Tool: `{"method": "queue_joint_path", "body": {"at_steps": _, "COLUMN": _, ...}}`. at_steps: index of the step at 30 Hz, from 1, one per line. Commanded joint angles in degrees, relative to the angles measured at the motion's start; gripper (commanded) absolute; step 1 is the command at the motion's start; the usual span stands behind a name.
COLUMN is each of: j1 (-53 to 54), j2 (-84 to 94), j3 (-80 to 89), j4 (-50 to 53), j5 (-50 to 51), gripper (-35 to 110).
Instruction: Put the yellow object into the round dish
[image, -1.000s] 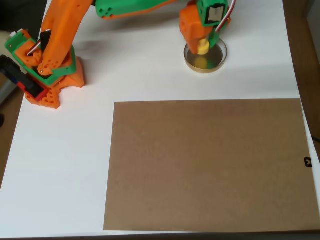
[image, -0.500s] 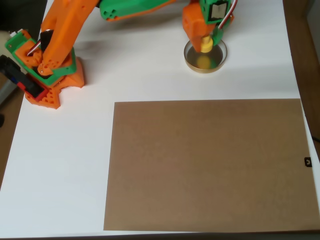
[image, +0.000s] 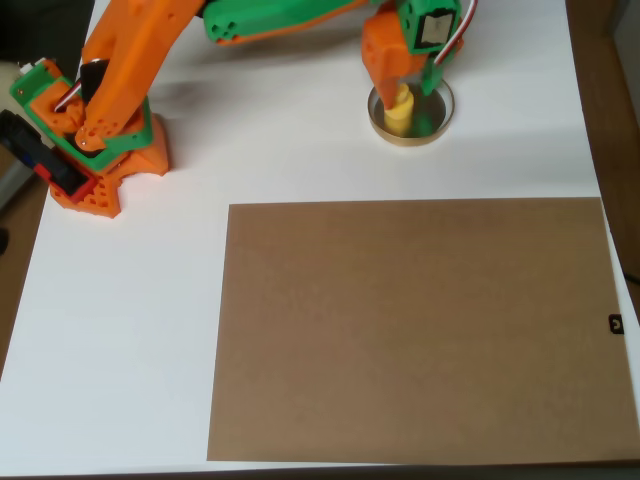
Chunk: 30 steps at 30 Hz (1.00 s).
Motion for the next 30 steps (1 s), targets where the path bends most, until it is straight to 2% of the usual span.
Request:
{"method": "queue_joint_path", "body": {"at_steps": 1, "j1": -1.0, "j2": 2.1, "j3": -3.3, "j4": 1.4, "j5": -0.5, "gripper": 21}}
{"method": "queue_joint_path", "body": {"at_steps": 10, "j1": -0.8, "j2": 6.1, "j3": -2.5, "j4": 3.4, "j5": -1.8, "gripper": 25}}
{"method": "queue_joint_path", "body": {"at_steps": 30, "j1": 2.3, "j2": 32.6, "j3": 22.1, "j4": 3.1, "j5": -12.0, "gripper": 27}}
